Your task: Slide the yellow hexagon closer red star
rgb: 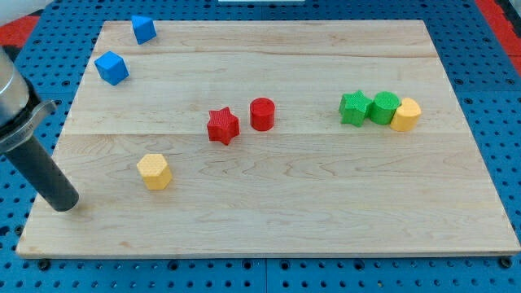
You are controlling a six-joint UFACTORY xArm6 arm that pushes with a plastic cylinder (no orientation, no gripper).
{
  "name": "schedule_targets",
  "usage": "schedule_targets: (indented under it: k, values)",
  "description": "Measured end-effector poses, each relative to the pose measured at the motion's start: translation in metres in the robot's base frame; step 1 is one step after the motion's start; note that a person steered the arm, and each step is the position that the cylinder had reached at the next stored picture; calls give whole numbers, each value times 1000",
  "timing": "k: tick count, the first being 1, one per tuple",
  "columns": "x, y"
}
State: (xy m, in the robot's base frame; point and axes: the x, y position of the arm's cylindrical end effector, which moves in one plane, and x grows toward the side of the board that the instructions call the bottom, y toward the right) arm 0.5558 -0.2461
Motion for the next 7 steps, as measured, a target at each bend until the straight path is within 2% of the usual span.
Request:
schedule_targets:
  k: [7]
  values:
    - [0,0]
